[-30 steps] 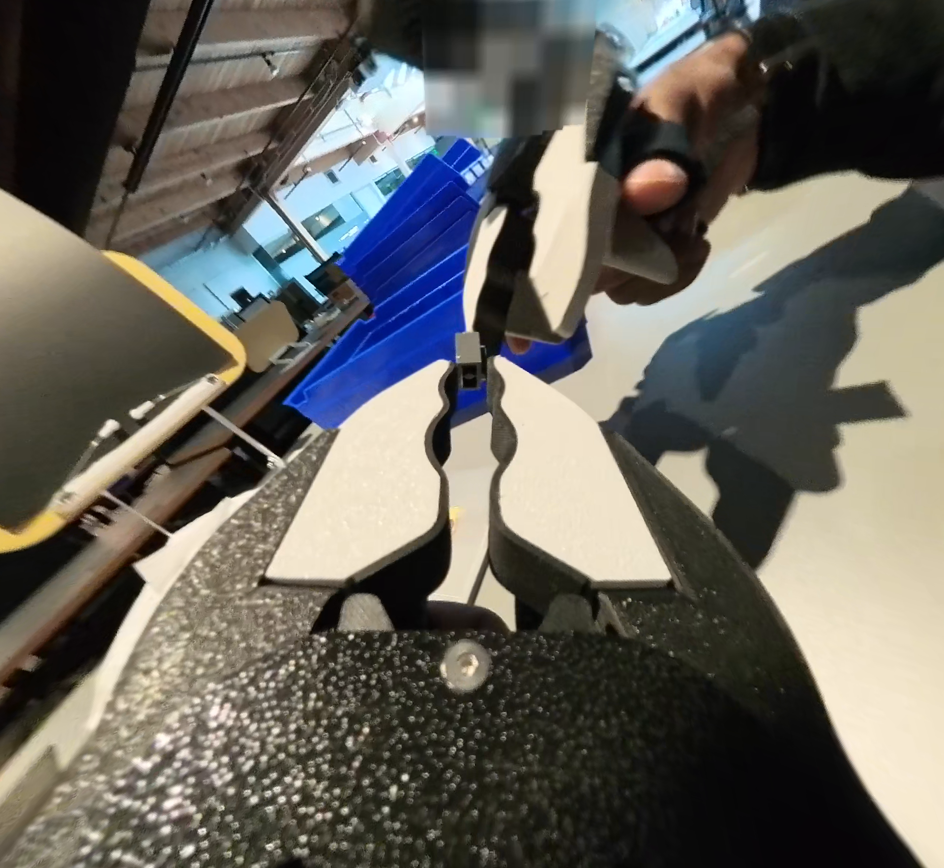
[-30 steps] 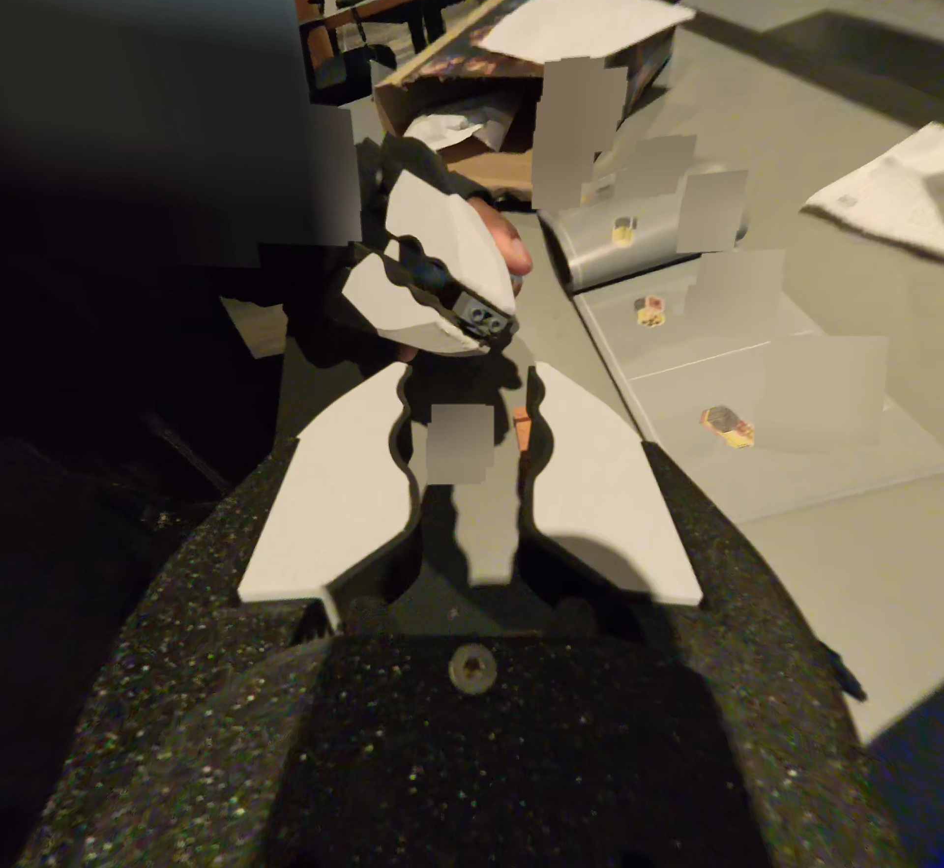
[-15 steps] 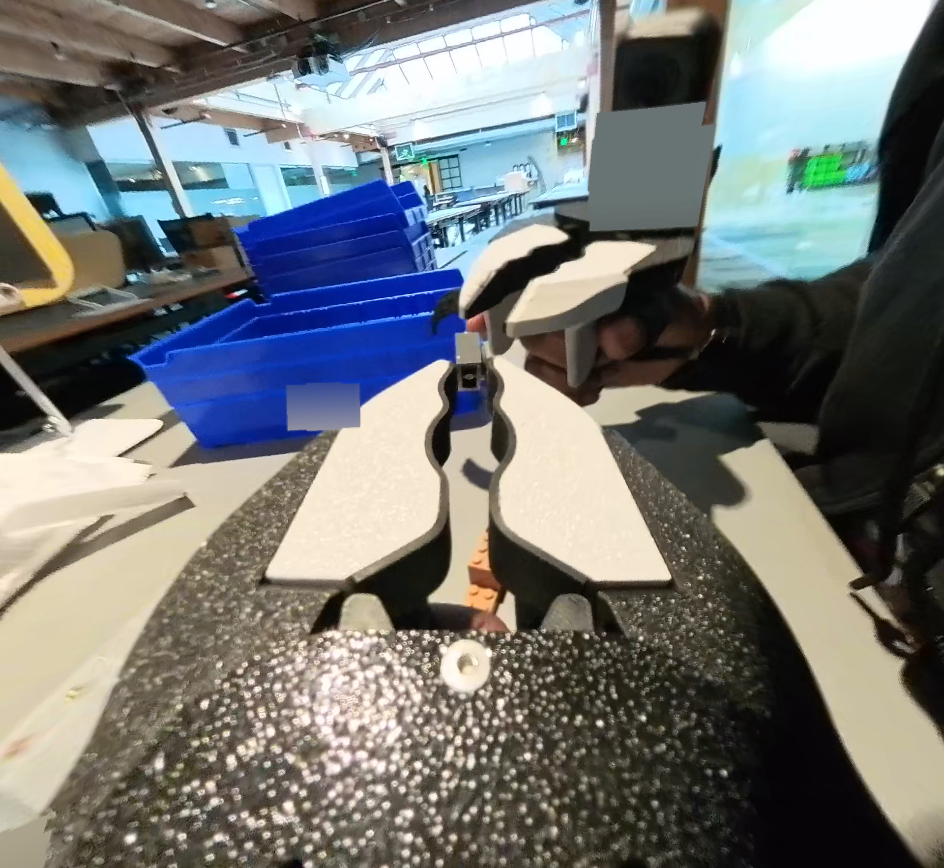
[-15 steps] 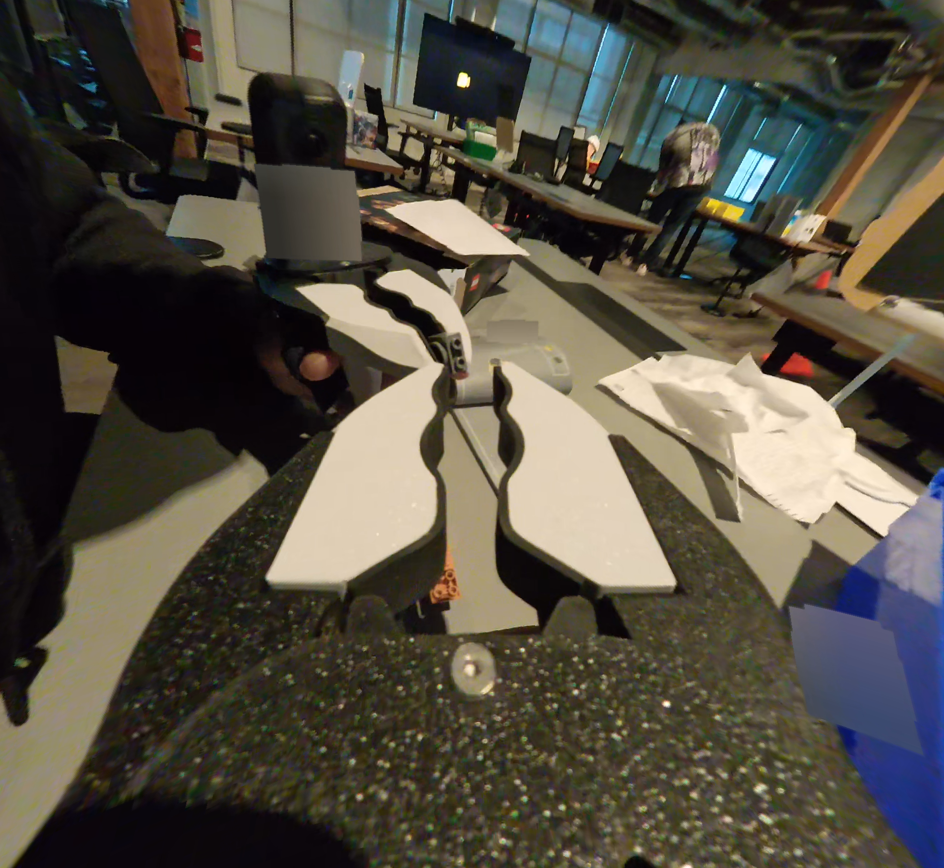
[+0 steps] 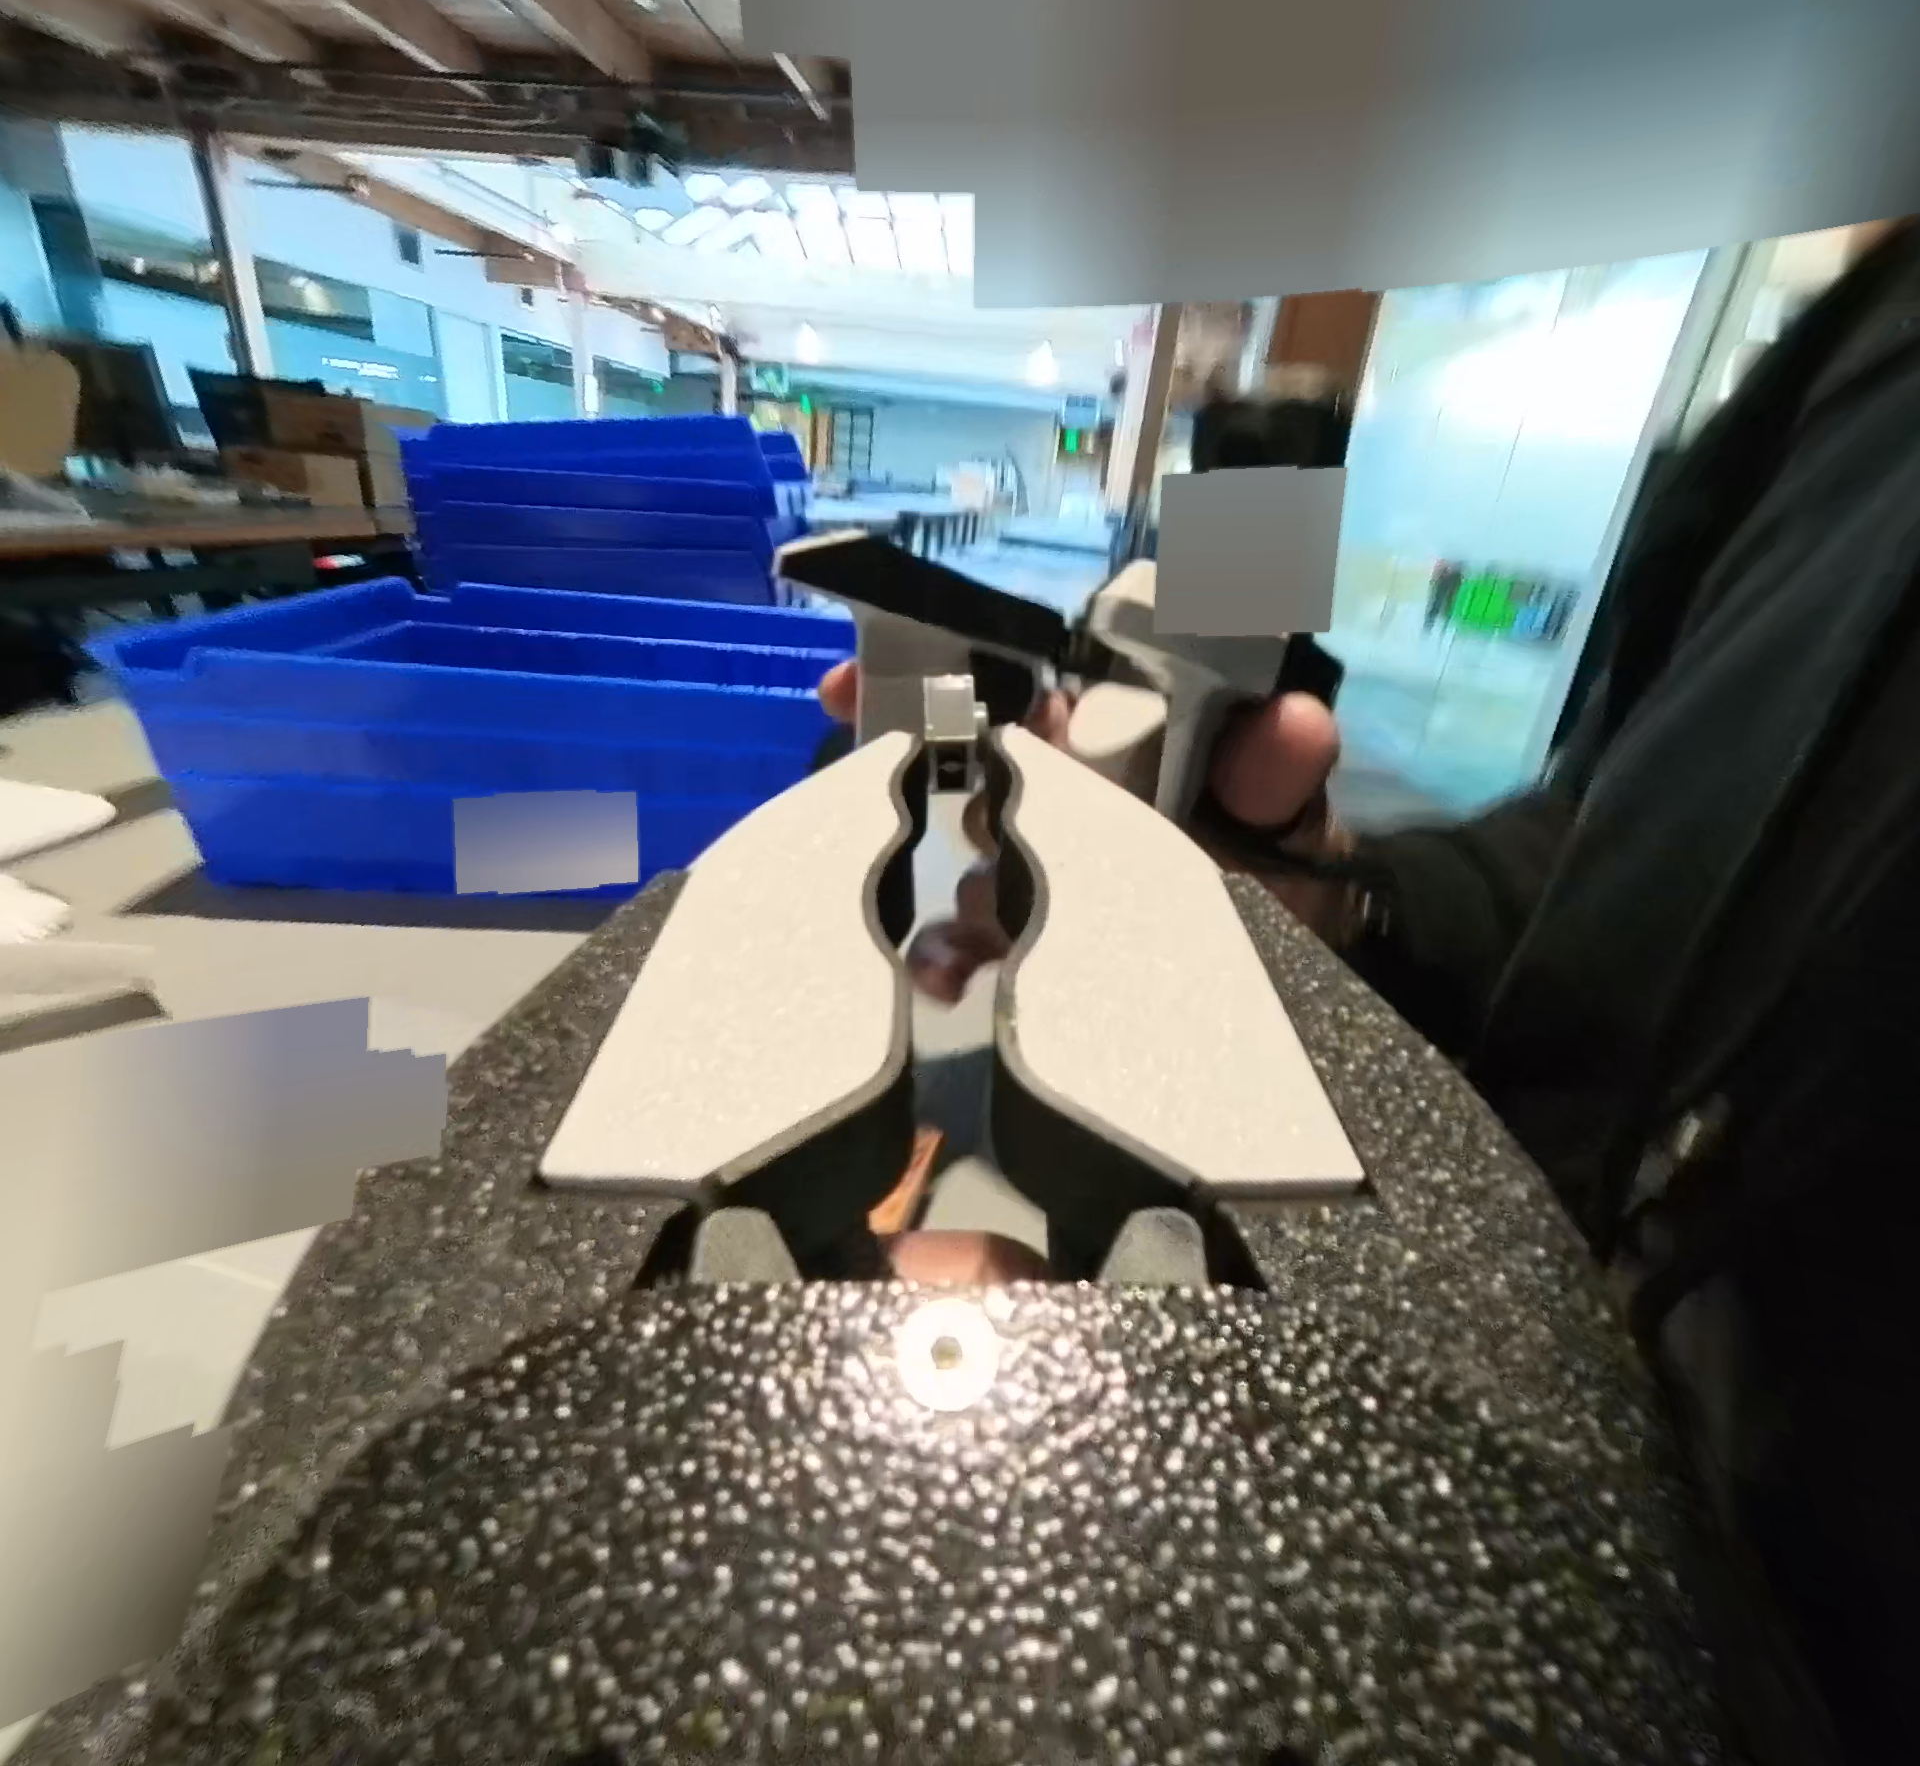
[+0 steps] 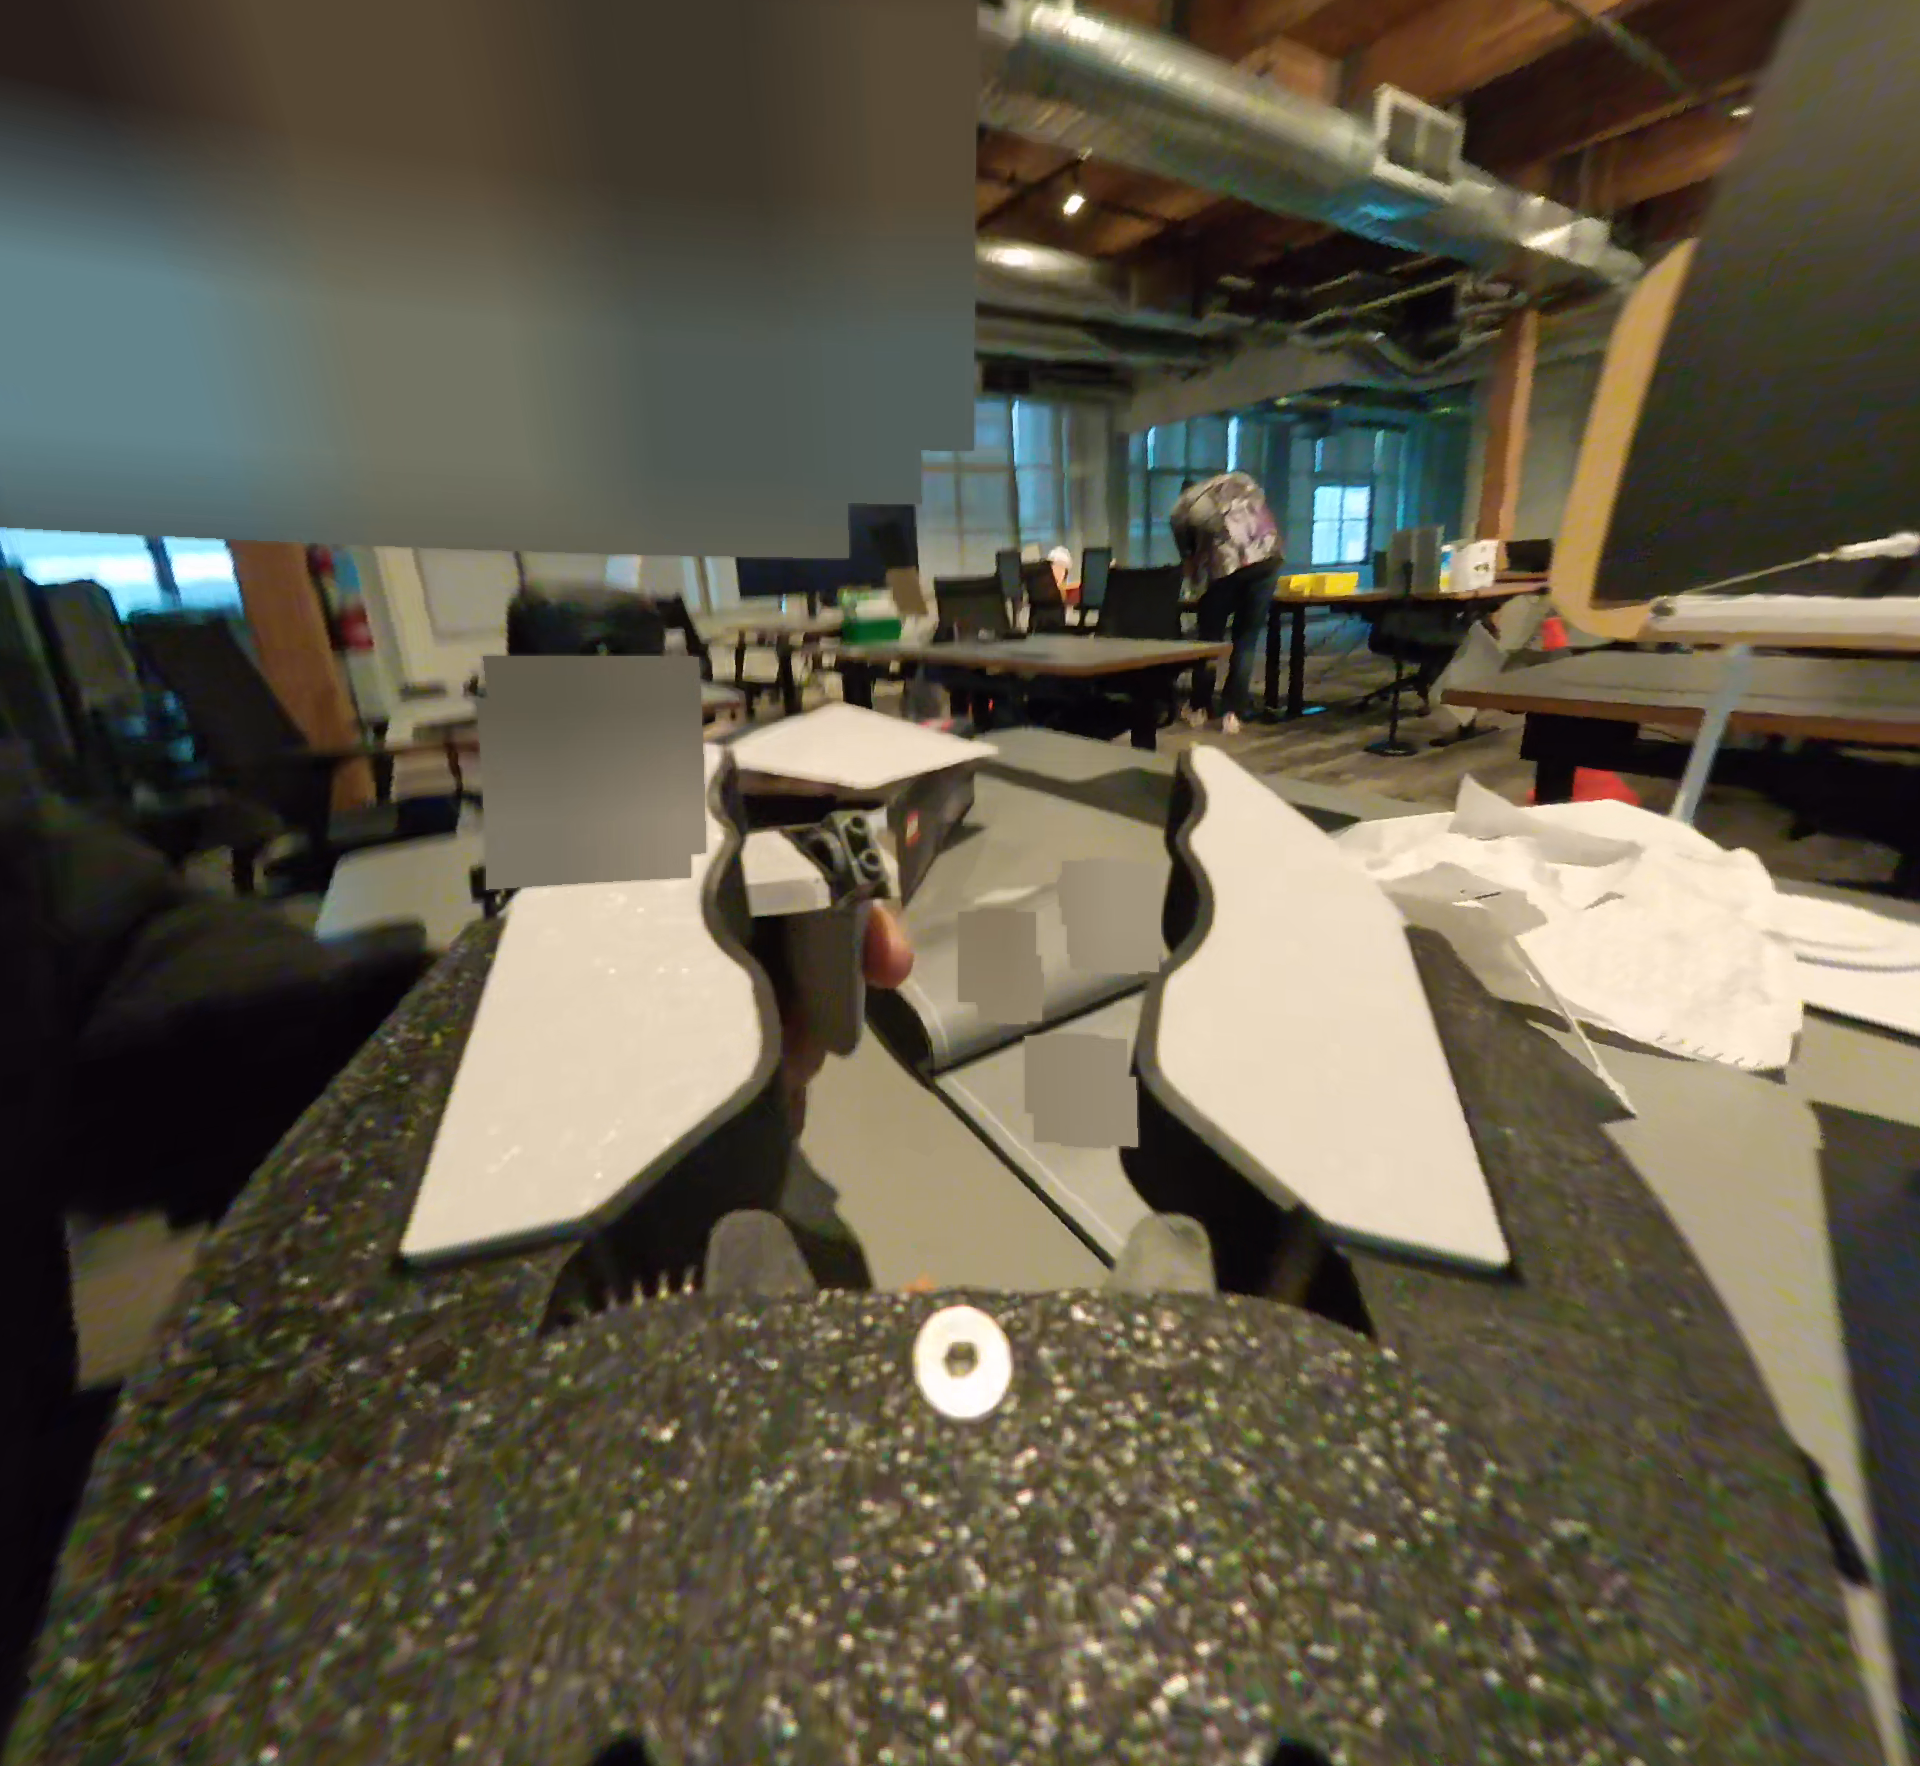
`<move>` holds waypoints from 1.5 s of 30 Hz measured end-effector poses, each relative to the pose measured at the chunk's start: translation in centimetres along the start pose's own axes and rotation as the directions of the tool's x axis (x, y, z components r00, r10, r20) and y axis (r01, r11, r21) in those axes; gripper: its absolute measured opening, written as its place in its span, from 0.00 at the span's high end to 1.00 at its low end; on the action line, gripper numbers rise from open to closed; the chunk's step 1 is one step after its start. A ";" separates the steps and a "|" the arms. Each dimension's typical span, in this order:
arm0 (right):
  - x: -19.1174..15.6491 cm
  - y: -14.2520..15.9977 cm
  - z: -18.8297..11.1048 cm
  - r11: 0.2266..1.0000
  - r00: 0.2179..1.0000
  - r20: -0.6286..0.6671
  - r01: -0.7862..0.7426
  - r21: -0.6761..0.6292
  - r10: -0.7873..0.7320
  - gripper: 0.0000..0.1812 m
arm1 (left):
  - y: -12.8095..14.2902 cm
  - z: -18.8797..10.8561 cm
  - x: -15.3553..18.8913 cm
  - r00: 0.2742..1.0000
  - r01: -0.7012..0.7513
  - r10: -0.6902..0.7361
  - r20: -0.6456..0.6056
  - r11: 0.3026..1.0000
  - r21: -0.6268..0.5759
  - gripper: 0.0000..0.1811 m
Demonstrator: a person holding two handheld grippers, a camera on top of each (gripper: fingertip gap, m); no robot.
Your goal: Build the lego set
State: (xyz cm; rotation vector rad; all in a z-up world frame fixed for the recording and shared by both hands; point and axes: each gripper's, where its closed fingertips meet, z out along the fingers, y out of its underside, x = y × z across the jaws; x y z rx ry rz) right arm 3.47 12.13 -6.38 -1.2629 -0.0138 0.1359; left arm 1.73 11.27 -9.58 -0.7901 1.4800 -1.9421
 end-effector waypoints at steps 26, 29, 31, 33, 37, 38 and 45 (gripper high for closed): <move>0.2 -5.5 -1.7 0.884 0.929 -0.021 -0.344 0.317 0.370 0.45 | -0.1 5.1 1.8 0.861 0.448 -0.502 0.082 0.825 0.345 0.95; 0.5 -5.6 -2.1 0.875 0.921 -0.021 -0.362 0.321 0.389 0.49 | 0.0 5.4 2.2 0.848 0.483 -0.528 0.045 0.805 0.344 0.95; 0.6 -5.8 -2.3 0.867 0.914 -0.016 -0.378 0.325 0.404 0.52 | 0.1 5.7 2.5 0.847 0.493 -0.530 0.023 0.802 0.336 0.95; 0.6 -6.0 -2.4 0.864 0.912 -0.012 -0.384 0.326 0.410 0.55 | 0.0 6.0 2.8 0.853 0.489 -0.522 0.015 0.808 0.329 0.95; 0.3 -6.2 -2.5 0.874 0.925 0.017 -0.366 0.321 0.381 0.57 | -0.4 5.8 2.2 0.859 0.473 -0.511 0.026 0.812 0.343 0.95; 0.2 -6.4 -2.7 0.884 0.937 0.024 -0.337 0.324 0.348 0.58 | -0.5 5.5 1.7 0.862 0.457 -0.505 0.049 0.815 0.356 0.95; 0.8 -4.7 -3.7 0.995 1.000 -0.024 0.002 0.102 0.000 0.69 | 0.0 2.2 -0.8 0.861 0.388 -0.464 0.208 0.864 0.321 0.95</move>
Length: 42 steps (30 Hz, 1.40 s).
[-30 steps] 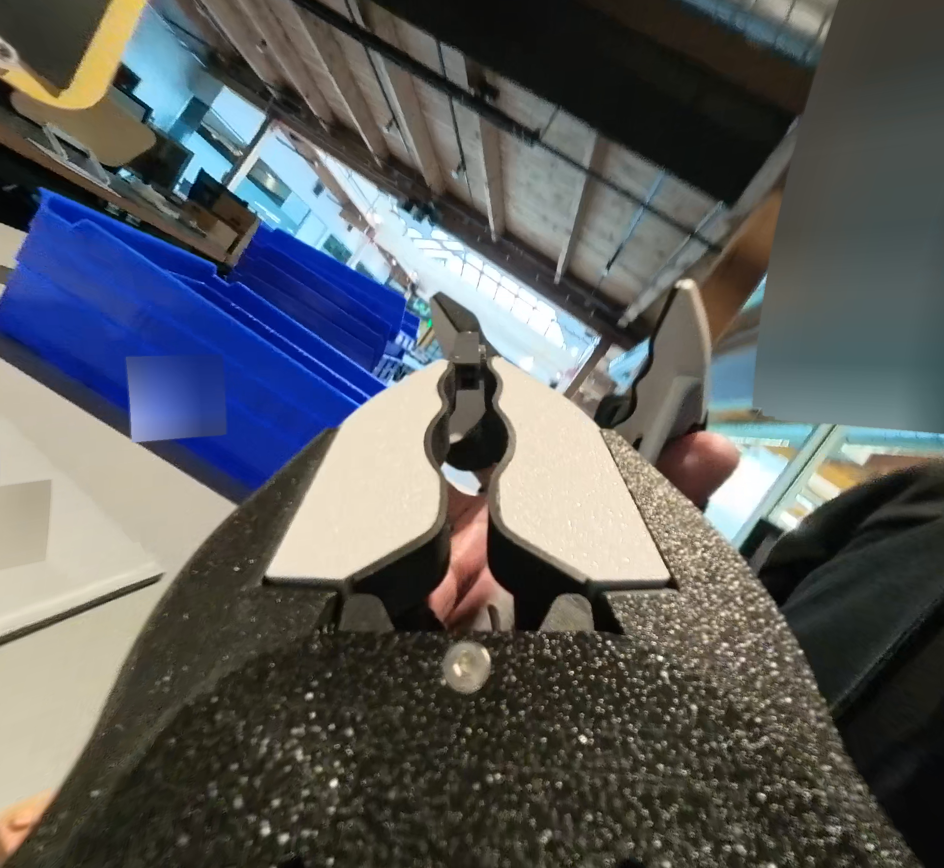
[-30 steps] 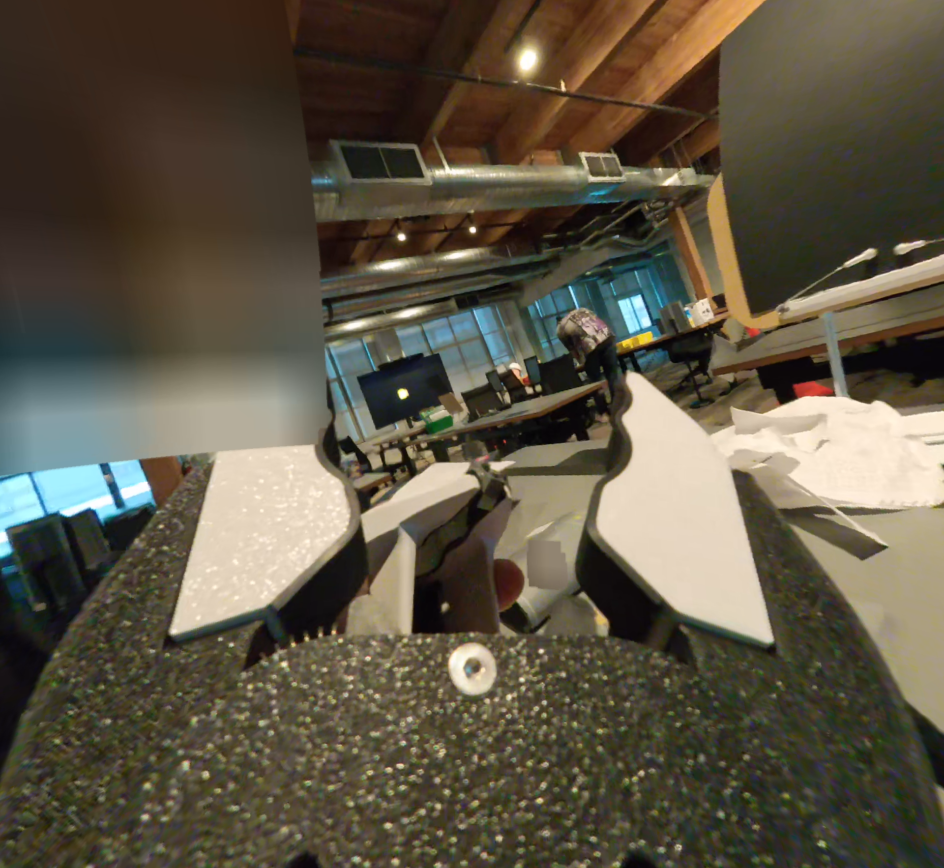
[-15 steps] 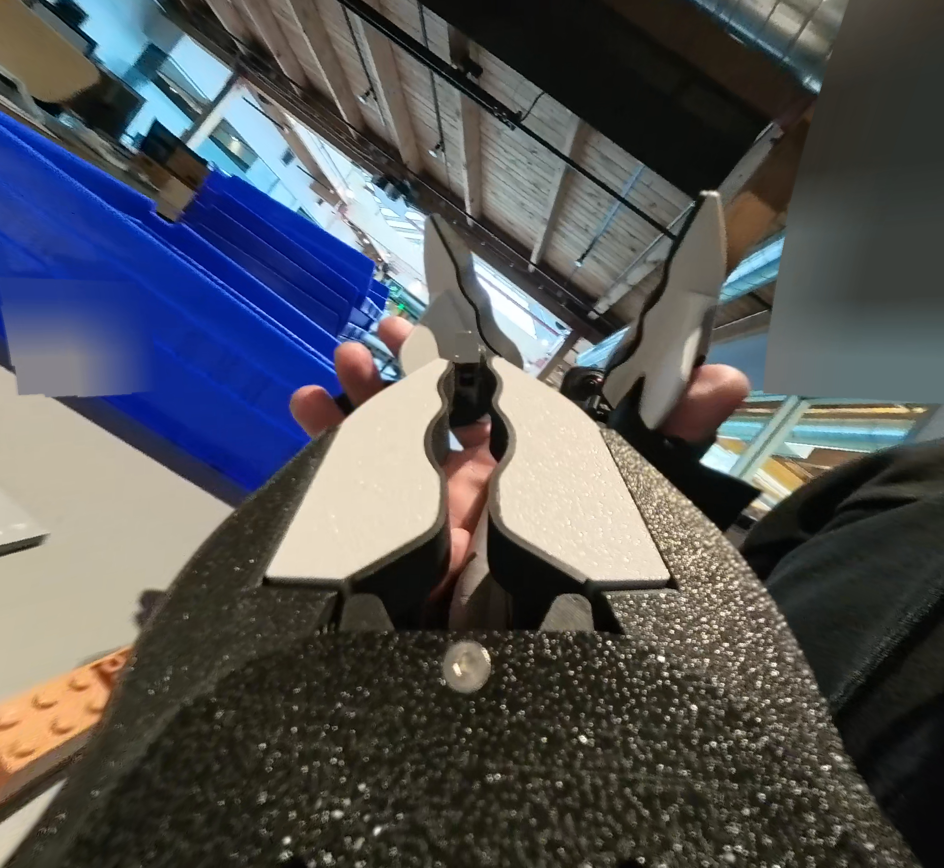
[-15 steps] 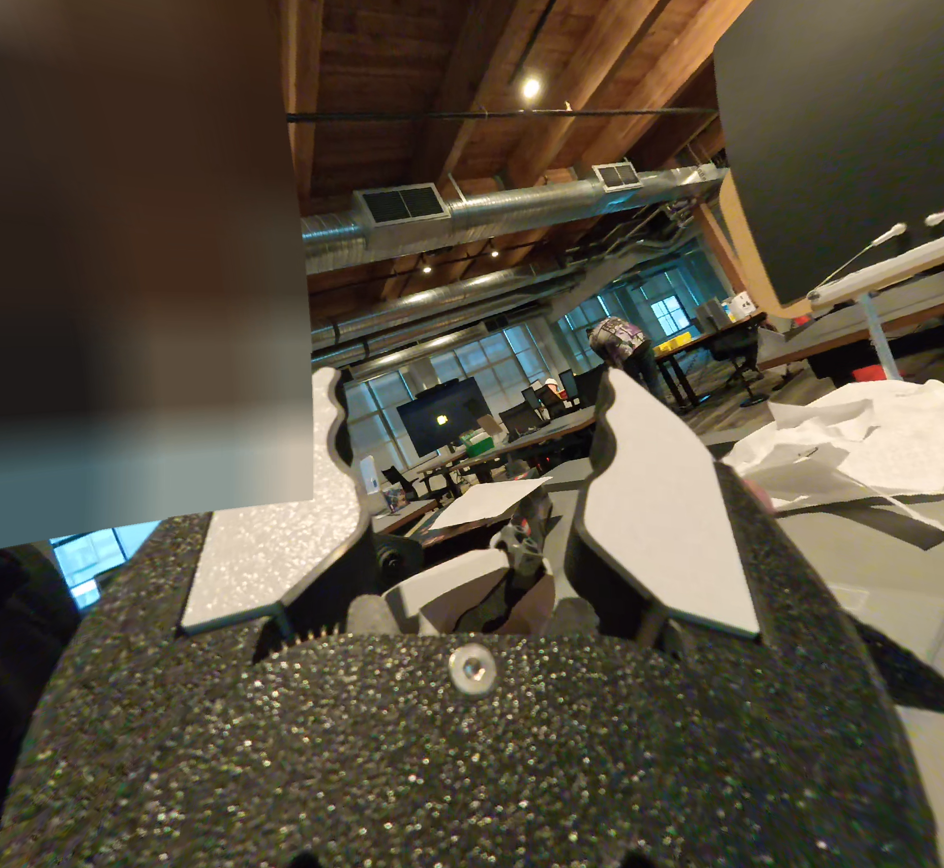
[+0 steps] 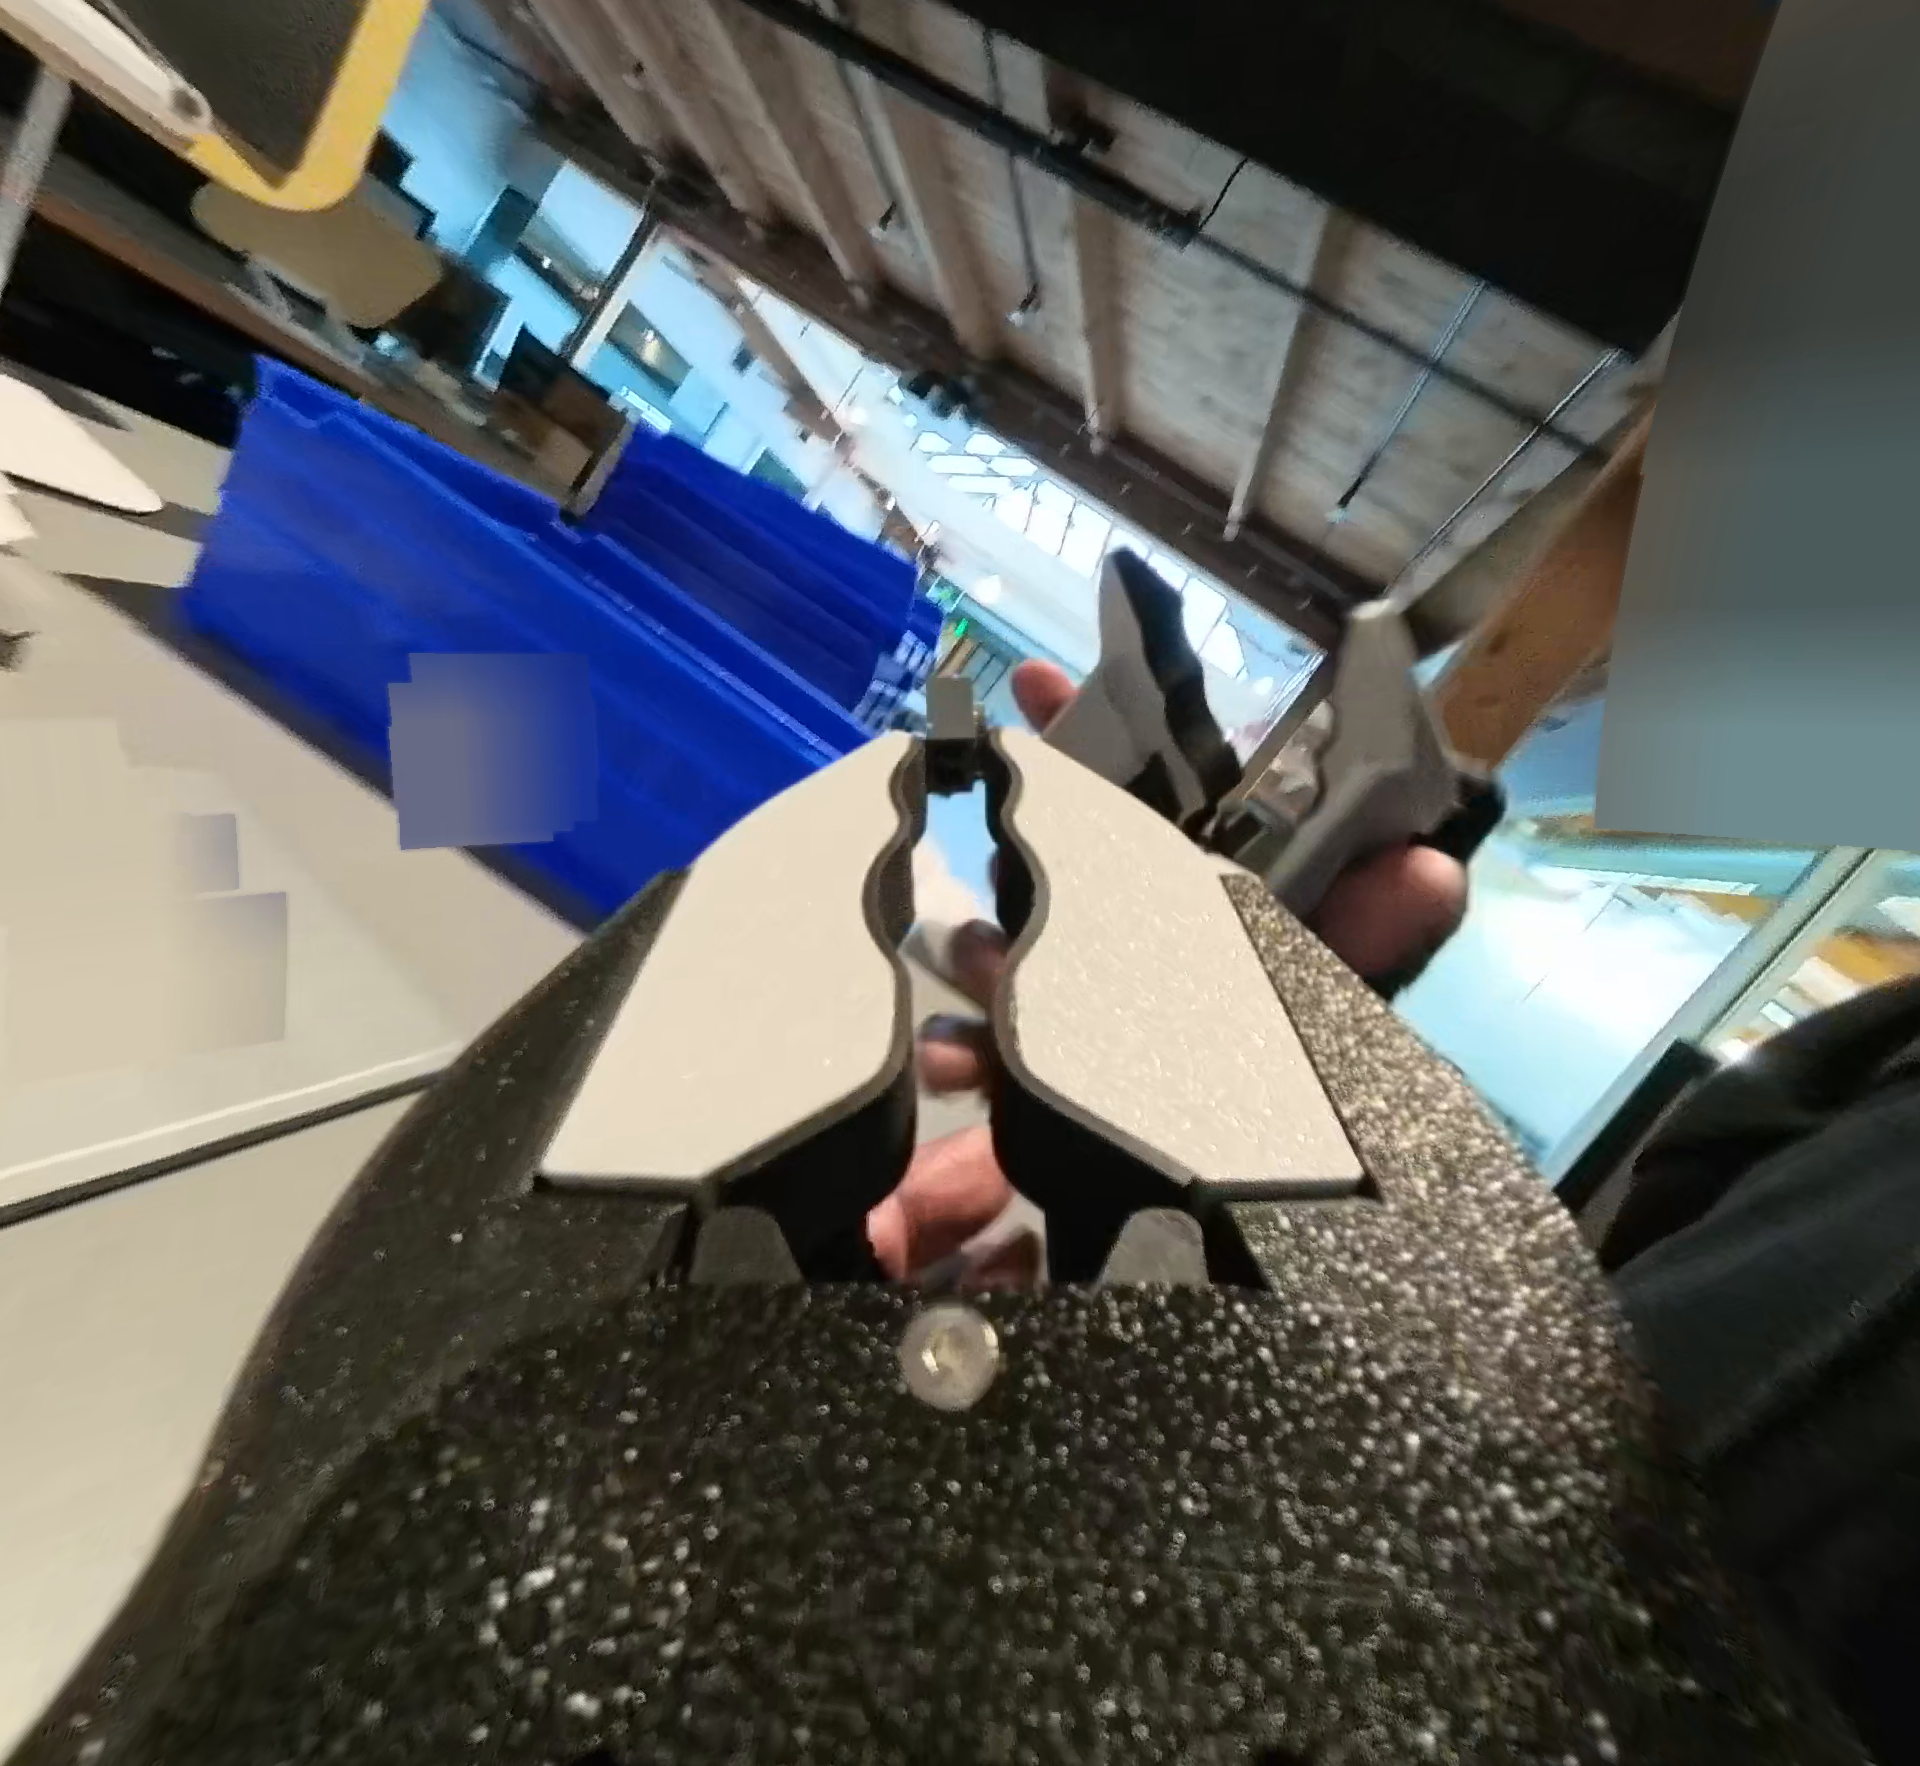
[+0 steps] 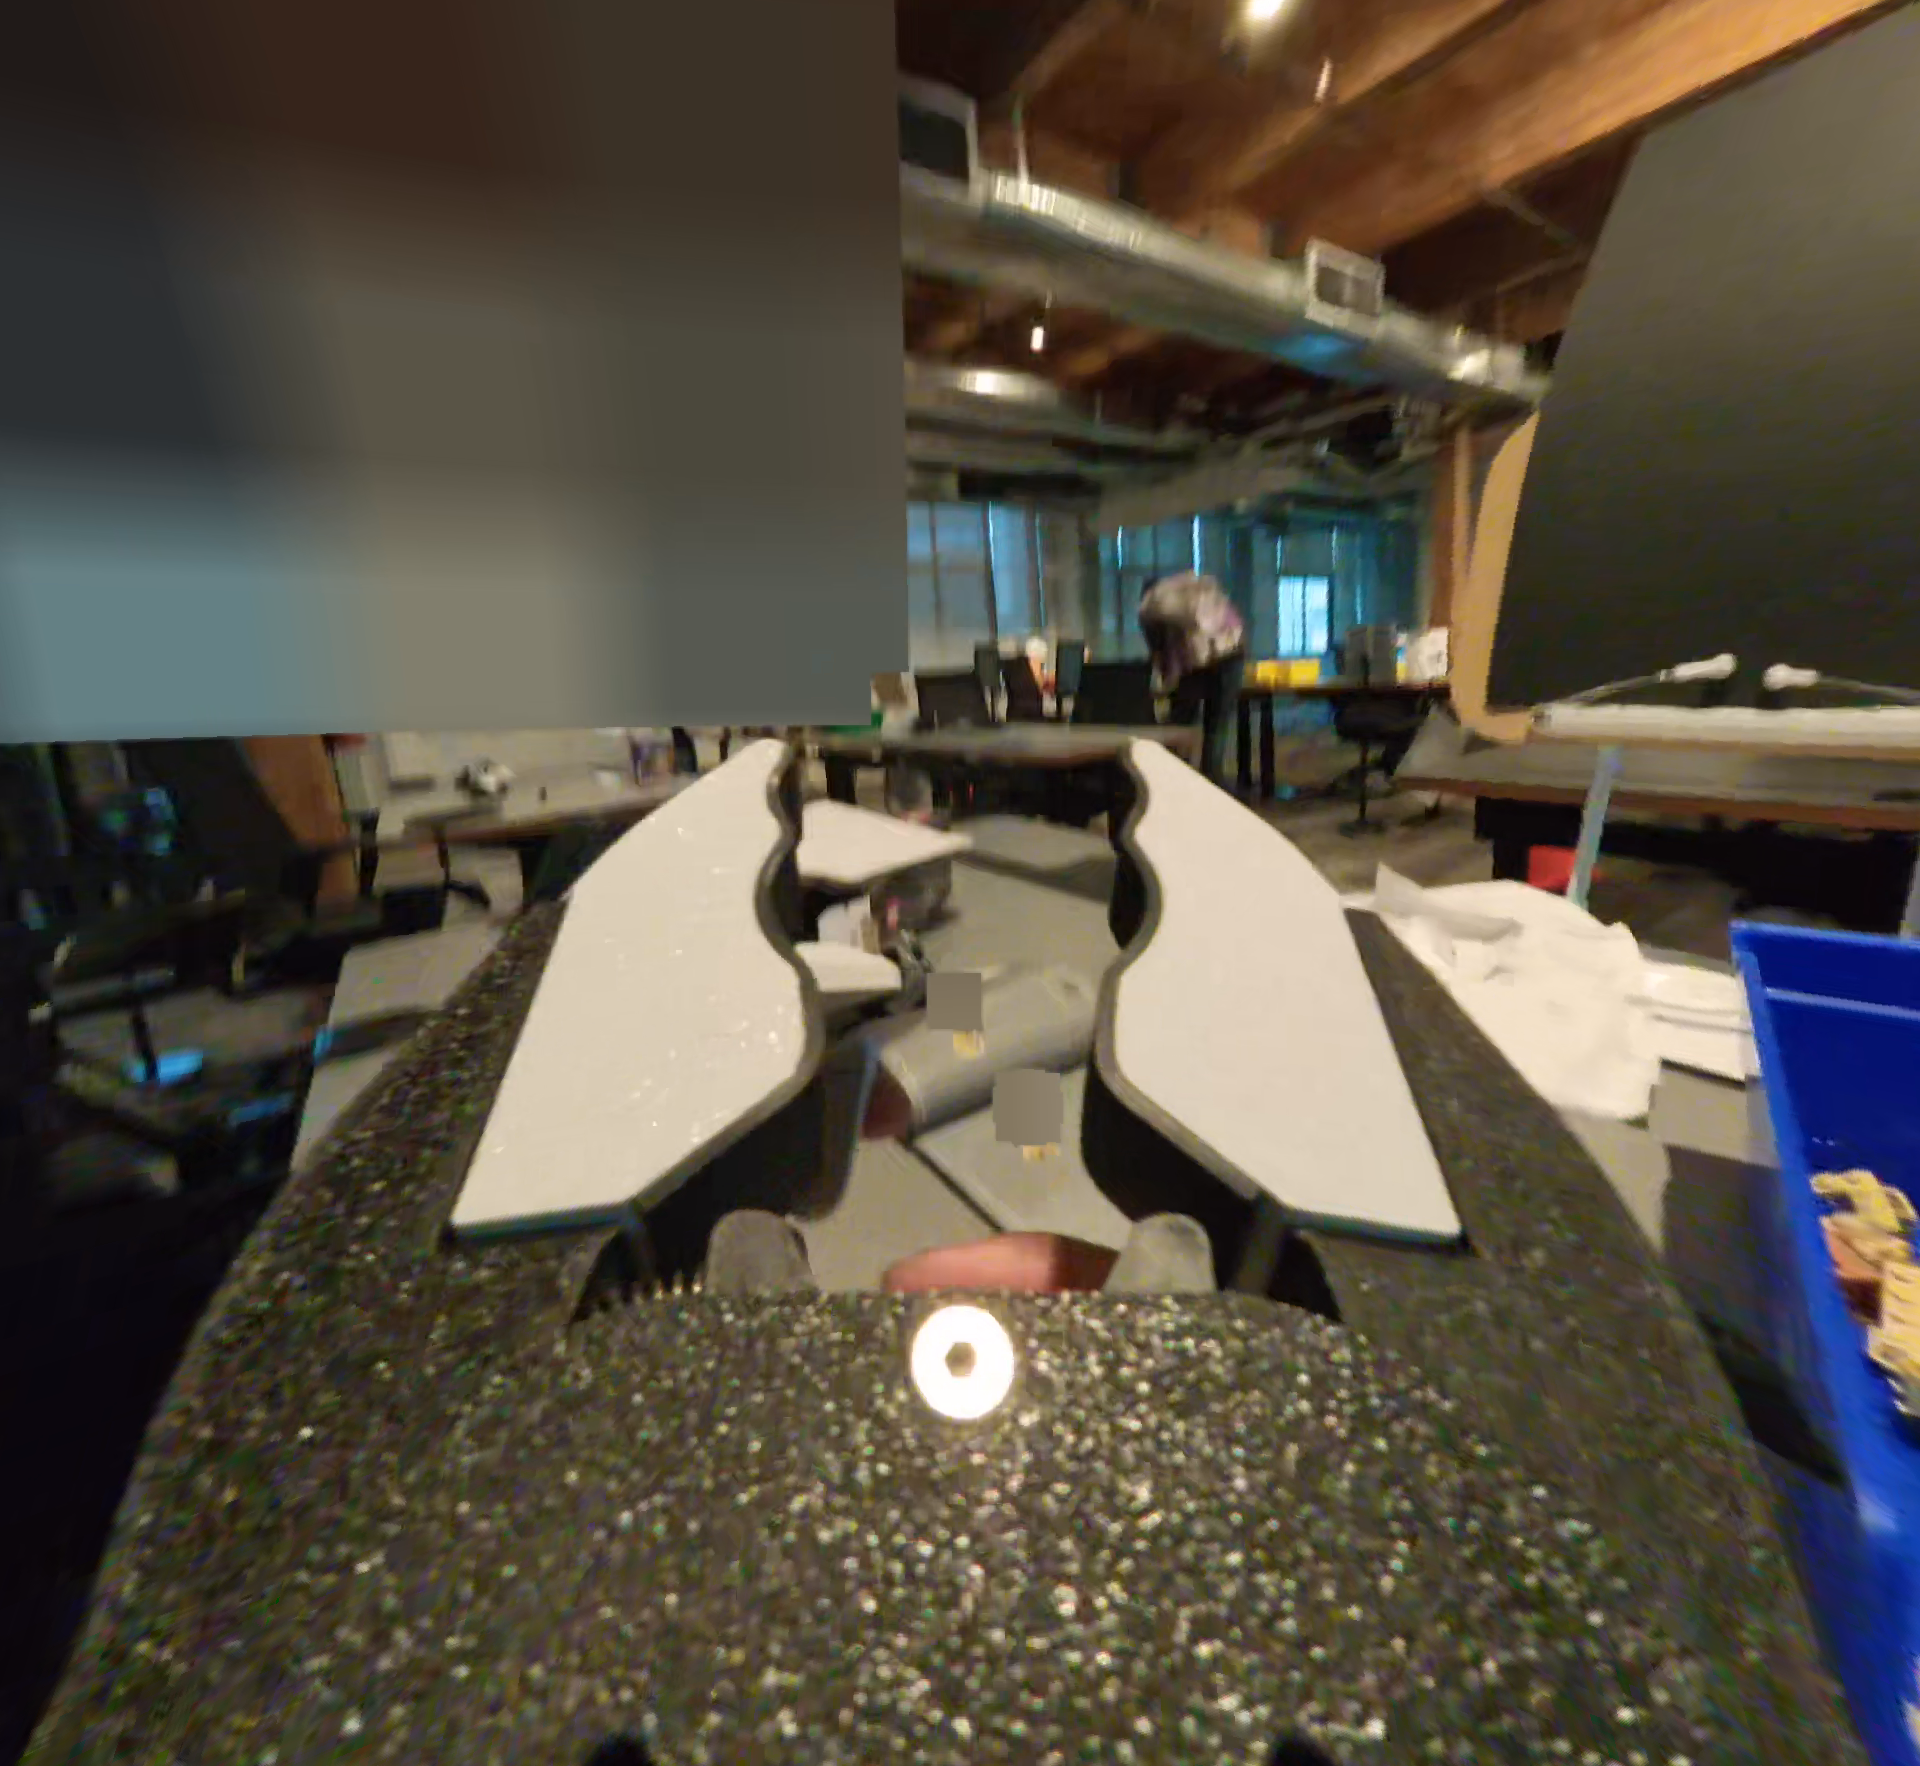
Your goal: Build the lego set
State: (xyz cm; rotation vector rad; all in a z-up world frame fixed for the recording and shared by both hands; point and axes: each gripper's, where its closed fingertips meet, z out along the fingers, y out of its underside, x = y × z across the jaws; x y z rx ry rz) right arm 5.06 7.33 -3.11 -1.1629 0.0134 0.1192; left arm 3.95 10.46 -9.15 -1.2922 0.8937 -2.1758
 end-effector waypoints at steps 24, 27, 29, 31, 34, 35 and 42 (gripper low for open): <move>-4.4 7.9 0.5 0.873 0.914 0.289 -0.123 -0.472 0.285 0.91 | 2.1 -3.6 1.4 0.944 -0.292 0.230 -0.238 0.916 -0.275 0.95; -5.2 8.1 0.3 0.859 0.894 0.322 -0.121 -0.497 0.313 0.92 | 2.5 -3.8 1.8 0.932 -0.320 0.245 -0.267 0.902 -0.289 0.95; -5.6 8.3 0.2 0.855 0.885 0.338 -0.117 -0.506 0.321 0.92 | 2.6 -3.9 2.1 0.928 -0.323 0.240 -0.284 0.900 -0.294 0.95; -5.8 8.3 0.1 0.855 0.878 0.351 -0.115 -0.506 0.326 0.94 | 2.7 -4.1 2.2 0.927 -0.323 0.235 -0.293 0.896 -0.305 0.95; -5.9 8.6 0.1 0.853 0.877 0.357 -0.105 -0.511 0.322 0.94 | 2.8 -4.3 2.0 0.927 -0.328 0.237 -0.293 0.889 -0.320 0.95; -6.0 8.6 0.1 0.852 0.876 0.360 -0.102 -0.513 0.322 0.94 | 2.8 -4.4 2.0 0.927 -0.329 0.236 -0.292 0.887 -0.325 0.95; -6.3 8.9 0.3 0.848 0.862 0.371 -0.116 -0.517 0.344 0.95 | 2.7 -4.9 1.8 0.930 -0.317 0.219 -0.296 0.884 -0.344 0.95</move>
